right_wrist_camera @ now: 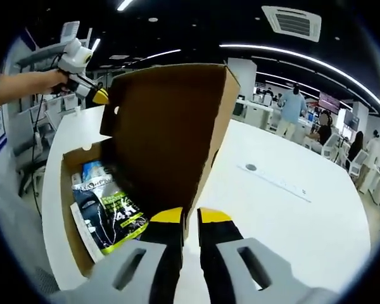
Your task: Operate the shoe box by opening the lid, removing the specified soft item, and placing it in the target area until the item is outside and the box remains undamaged.
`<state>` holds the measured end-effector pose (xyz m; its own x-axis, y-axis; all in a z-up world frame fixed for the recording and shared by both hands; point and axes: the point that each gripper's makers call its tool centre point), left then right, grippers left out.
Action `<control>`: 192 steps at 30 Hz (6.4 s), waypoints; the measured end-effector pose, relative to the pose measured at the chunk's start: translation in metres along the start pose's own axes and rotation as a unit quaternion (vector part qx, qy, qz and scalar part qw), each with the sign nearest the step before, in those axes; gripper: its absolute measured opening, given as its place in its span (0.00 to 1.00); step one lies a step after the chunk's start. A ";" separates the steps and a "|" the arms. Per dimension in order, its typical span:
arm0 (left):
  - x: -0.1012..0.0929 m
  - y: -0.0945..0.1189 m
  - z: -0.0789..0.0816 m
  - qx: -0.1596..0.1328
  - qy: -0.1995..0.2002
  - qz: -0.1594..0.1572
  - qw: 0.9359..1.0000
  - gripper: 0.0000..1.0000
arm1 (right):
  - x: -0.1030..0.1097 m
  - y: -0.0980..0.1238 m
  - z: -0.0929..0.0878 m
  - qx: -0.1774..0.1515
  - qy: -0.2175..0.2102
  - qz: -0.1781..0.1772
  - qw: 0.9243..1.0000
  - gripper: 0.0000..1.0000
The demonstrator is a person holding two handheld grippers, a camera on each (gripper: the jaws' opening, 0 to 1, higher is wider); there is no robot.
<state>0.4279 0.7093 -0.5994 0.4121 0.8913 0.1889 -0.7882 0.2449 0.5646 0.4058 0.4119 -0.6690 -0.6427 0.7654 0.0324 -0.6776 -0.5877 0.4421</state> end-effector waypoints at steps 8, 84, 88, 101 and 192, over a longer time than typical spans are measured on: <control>0.004 -0.010 0.002 0.002 0.004 -0.001 1.000 0.02 | 0.000 -0.008 -0.003 0.005 -0.016 -0.001 1.000 0.03; -0.013 -0.042 -0.059 0.067 0.089 0.004 0.994 0.07 | -0.022 -0.040 0.000 0.061 -0.005 -0.010 0.998 0.04; -0.014 -0.036 -0.056 0.061 0.090 0.010 0.994 0.15 | -0.022 -0.037 -0.001 0.064 -0.002 -0.010 0.998 0.07; -0.041 -0.014 -0.051 0.045 0.102 -0.012 0.994 0.26 | -0.018 -0.006 0.007 0.044 -0.052 0.002 0.998 0.19; -0.164 -0.005 -0.117 0.156 0.307 -0.199 0.918 0.00 | 0.092 -0.017 -0.036 0.112 -0.087 0.130 0.981 0.33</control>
<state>0.3111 0.6070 -0.7276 0.2282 0.8257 -0.5158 -0.4235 0.5613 0.7111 0.3454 0.4828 -0.7056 -0.6997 0.6419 0.3136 -0.3913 -0.7116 0.5835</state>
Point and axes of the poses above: the point that each gripper's makers call its tool centre point, and the gripper's own axes: y roughly backward along the fingers, x roughly to its left, z roughly out of its top, and after that the axes turned 7 degrees about -y, right-handed
